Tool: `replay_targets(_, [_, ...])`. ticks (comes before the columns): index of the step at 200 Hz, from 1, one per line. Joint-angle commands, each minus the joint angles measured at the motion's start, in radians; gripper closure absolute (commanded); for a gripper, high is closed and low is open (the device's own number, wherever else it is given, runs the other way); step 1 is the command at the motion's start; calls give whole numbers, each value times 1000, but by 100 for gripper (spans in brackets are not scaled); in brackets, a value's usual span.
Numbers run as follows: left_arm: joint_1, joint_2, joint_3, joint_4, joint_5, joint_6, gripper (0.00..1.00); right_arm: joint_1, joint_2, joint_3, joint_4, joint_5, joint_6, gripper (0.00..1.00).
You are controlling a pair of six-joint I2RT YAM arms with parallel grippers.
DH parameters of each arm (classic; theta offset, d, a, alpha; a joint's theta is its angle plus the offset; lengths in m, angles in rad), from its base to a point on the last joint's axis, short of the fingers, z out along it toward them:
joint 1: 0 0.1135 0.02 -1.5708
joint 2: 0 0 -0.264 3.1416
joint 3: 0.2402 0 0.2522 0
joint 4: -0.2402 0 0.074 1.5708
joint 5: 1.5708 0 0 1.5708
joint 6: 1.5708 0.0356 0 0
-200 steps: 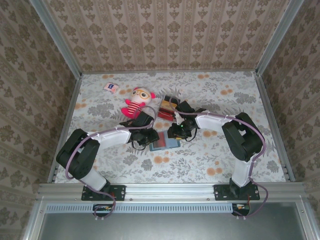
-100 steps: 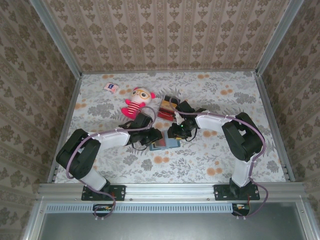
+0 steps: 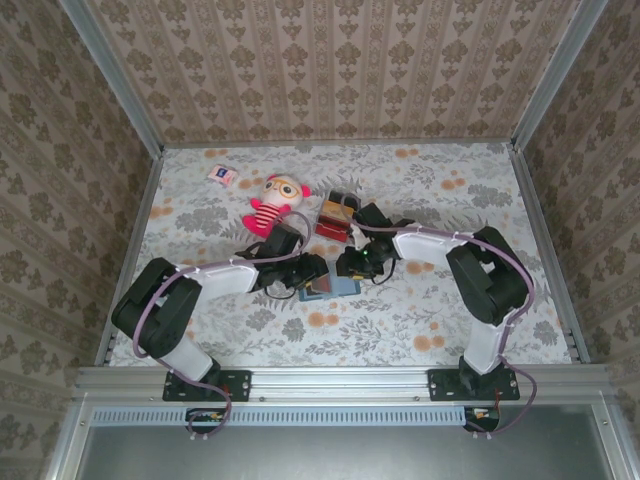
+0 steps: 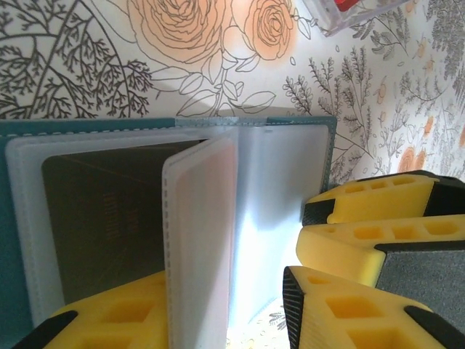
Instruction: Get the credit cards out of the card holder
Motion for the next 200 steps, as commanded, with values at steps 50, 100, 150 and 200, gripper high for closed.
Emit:
replay_targets(50, [-29,-27,26,118,49,3,55,-53,-298,-166,190,113,130,50])
replay_targets(100, [-75,76,122,159,82,7,50,-75,-460,-245,205,229,138,41])
replay_targets(150, [-64,89,134,109,29,-11,32,-80,-436,-233,183,198,132,43])
replay_targets(200, [-24,-37,55,-22,-93,-8,30,-60,-318,-174,152,134,143,62])
